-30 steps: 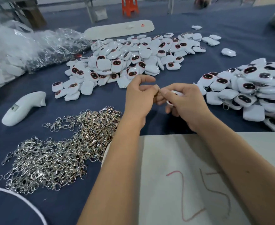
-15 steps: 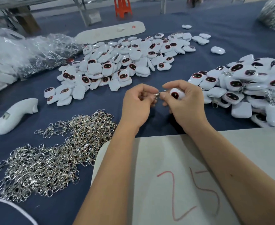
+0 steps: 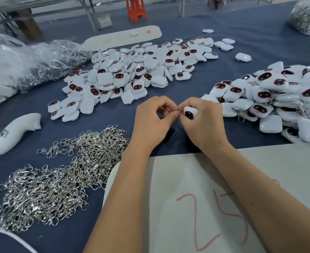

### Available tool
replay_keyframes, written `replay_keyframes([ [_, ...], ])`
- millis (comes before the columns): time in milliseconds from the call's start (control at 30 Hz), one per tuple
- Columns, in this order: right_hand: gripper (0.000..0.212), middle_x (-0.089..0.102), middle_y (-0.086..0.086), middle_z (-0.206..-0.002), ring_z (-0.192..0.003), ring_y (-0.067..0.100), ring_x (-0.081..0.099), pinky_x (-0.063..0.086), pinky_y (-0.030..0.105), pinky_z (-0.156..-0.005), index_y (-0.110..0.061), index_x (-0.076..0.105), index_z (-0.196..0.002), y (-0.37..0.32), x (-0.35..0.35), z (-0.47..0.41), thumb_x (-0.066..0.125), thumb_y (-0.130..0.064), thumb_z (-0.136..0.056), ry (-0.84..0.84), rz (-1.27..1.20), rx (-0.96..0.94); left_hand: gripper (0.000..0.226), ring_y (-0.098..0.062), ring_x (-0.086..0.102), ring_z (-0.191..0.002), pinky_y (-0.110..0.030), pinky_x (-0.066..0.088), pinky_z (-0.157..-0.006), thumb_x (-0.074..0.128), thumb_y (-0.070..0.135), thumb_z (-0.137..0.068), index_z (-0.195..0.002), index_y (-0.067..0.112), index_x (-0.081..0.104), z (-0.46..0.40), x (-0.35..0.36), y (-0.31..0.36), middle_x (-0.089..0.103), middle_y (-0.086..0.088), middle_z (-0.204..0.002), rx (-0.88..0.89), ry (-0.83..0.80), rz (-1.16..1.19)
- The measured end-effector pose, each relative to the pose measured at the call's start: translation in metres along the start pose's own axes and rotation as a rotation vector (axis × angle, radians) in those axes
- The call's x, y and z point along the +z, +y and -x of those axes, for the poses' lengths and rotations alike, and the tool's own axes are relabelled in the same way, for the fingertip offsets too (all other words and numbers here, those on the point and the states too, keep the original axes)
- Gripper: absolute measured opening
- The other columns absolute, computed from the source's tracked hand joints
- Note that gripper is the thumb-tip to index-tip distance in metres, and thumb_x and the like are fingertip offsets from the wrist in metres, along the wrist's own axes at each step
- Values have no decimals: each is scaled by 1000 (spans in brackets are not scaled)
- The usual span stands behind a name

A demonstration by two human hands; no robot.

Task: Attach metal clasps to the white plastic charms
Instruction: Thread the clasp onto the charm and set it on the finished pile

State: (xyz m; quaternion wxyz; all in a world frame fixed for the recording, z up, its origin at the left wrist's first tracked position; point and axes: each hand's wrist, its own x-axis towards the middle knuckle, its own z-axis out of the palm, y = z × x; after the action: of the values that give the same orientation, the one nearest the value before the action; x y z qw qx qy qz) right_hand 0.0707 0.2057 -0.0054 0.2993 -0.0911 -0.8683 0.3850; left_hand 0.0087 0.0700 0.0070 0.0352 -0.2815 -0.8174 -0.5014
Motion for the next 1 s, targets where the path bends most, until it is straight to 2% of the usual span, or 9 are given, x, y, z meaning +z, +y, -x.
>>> replay_keyframes([
  [133,8,72,-12,-76,-73,7,64,42,8,-70,-17,78,-85,0,-1,-1,77,-9,-86,-11,-39,12,11,-7,61,-79,-12,44,-70,70,9,-92,-84,16,67,-1,-1,-4,68,7,-83,9,-44,-64],
  [233,7,74,-14,-78,-80,7,68,48,12,-75,-18,77,-84,2,-2,-2,83,-14,-86,-4,-124,40,10,-3,56,-72,-13,43,-67,63,10,-97,-88,15,63,-1,2,-5,66,7,-80,-13,-24,-55],
  [267,7,74,-12,-76,-78,7,68,49,14,-74,-18,77,-84,3,-3,-3,82,-15,-87,-13,-163,66,11,-3,57,-71,-17,47,-69,62,9,-97,-88,14,63,-1,3,-5,66,6,-79,-29,-5,-15],
  [367,10,72,-10,-67,-61,3,65,45,11,-62,-19,78,-82,7,-2,-6,77,-16,-92,-67,-280,142,12,-16,65,-74,-42,58,-78,60,4,-96,-88,12,62,-2,7,-3,67,4,-79,-58,39,93],
  [433,11,72,-12,-66,-58,2,63,44,10,-60,-17,78,-83,8,-2,-6,76,-14,-93,-73,-296,153,11,-22,68,-77,-48,59,-80,61,2,-96,-88,9,62,-2,8,-3,69,-1,-81,-69,36,126],
  [567,11,72,-14,-70,-67,4,66,48,12,-70,-17,77,-85,9,-2,-6,74,-8,-92,-62,-279,116,10,-21,69,-77,-45,61,-79,64,2,-95,-88,8,64,-1,6,-4,71,-3,-82,-78,19,144],
  [700,14,71,-12,-79,-78,8,66,50,21,-78,-17,74,-88,6,-1,-4,70,-5,-94,-44,-229,40,11,-15,68,-75,-39,61,-78,64,1,-94,-89,10,69,-2,2,-5,71,3,-80,-53,-24,151],
  [800,15,68,-12,-81,-81,10,64,51,27,-79,-16,73,-88,6,-1,-6,68,-3,-94,-32,-269,25,15,-13,68,-73,-31,61,-76,64,0,-95,-89,11,72,-2,-1,-6,72,3,-82,-58,-42,218],
  [1000,18,68,-9,-79,-79,13,63,53,30,-79,-16,71,-88,7,-2,-6,67,0,-94,-103,-303,6,20,-8,63,-68,-22,55,-69,65,0,-95,-85,15,73,-3,-5,-8,70,4,-75,-69,-83,233],
])
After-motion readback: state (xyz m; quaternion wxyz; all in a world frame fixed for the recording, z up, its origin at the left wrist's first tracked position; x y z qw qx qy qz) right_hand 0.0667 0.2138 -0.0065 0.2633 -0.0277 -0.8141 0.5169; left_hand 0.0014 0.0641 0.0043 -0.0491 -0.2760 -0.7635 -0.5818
